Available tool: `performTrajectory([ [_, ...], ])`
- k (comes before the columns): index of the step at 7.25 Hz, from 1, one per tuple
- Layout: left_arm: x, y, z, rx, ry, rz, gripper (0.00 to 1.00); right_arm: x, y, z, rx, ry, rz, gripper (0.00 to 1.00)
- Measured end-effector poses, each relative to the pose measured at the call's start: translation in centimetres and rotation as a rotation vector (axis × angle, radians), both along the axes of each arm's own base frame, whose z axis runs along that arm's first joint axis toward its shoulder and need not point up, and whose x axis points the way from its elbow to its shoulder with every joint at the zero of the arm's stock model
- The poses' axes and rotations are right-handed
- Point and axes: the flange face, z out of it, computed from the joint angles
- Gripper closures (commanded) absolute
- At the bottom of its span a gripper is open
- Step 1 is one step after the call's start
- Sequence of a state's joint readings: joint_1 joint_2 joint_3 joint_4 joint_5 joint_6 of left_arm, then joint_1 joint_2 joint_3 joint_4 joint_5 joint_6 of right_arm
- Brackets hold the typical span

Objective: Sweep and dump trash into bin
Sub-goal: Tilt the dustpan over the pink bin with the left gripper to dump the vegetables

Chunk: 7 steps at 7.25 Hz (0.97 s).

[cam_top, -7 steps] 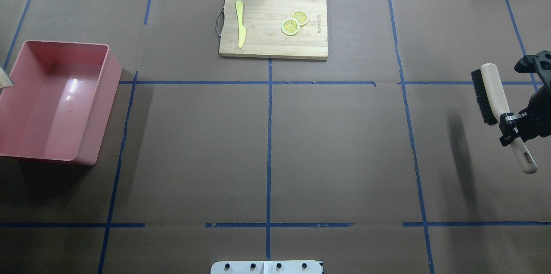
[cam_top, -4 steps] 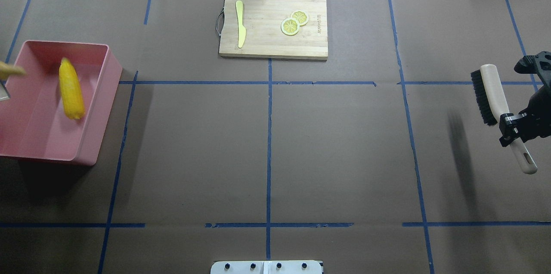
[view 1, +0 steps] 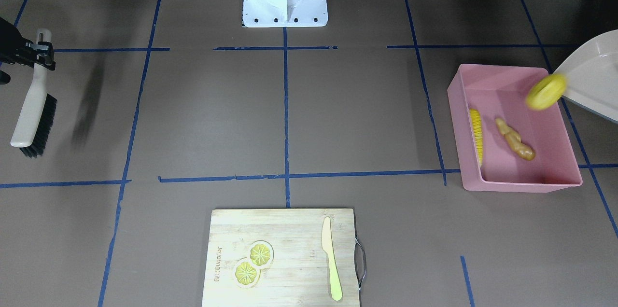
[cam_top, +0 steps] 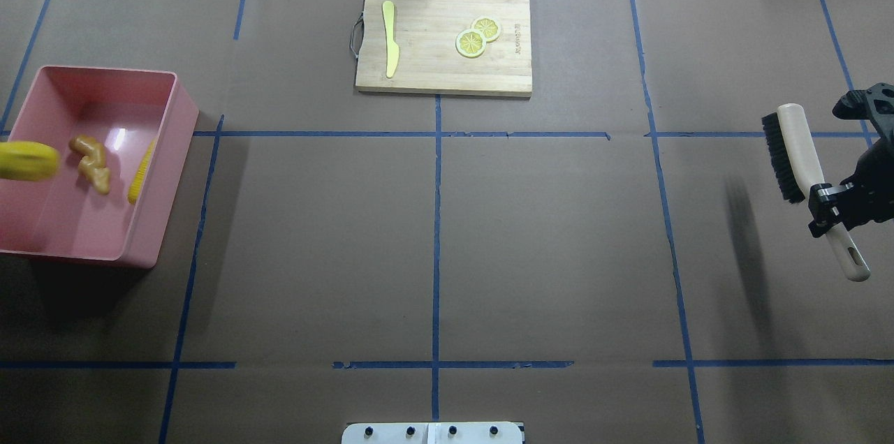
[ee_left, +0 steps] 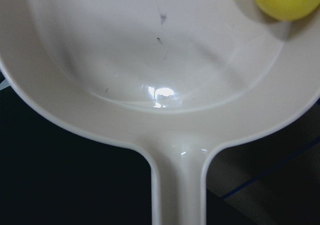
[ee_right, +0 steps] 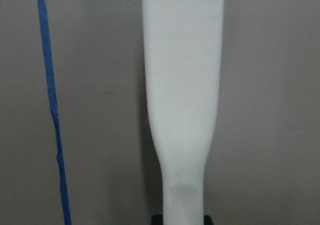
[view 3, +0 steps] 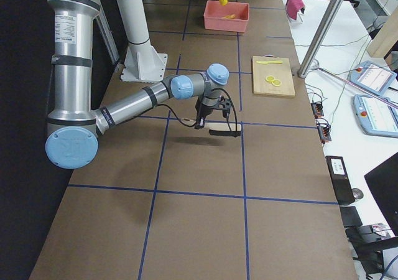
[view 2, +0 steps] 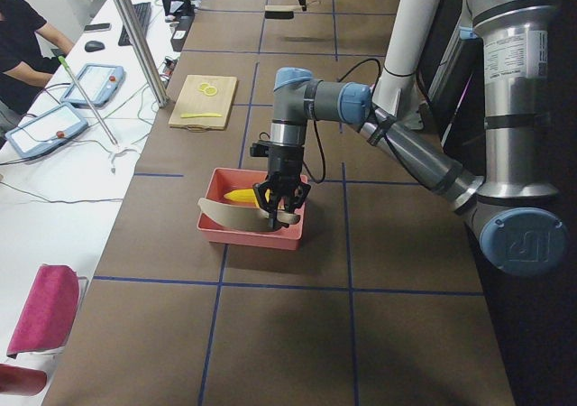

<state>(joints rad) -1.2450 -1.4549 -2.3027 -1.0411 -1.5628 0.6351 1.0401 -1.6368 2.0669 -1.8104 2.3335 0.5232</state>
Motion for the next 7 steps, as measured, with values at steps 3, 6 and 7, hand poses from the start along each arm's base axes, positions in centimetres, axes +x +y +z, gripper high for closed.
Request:
performTrajectory([
  [3,0.3,-0.7,-1.0,0.021,0.006,0.004,0.93,0.1,0.3,2.1,-0.011,-0.012,-0.004,0.98],
  [6,1.1,-2.0,-3.2,0.065,0.053,0.01,0.94,1.0,2.3,7.5,0.0,-0.059,0.011,0.98],
  [7,1.7,-2.3,-4.4,0.077,0.107,0.017,0.94,1.2,2.7,8.2,-0.01,-0.059,0.016,0.98],
])
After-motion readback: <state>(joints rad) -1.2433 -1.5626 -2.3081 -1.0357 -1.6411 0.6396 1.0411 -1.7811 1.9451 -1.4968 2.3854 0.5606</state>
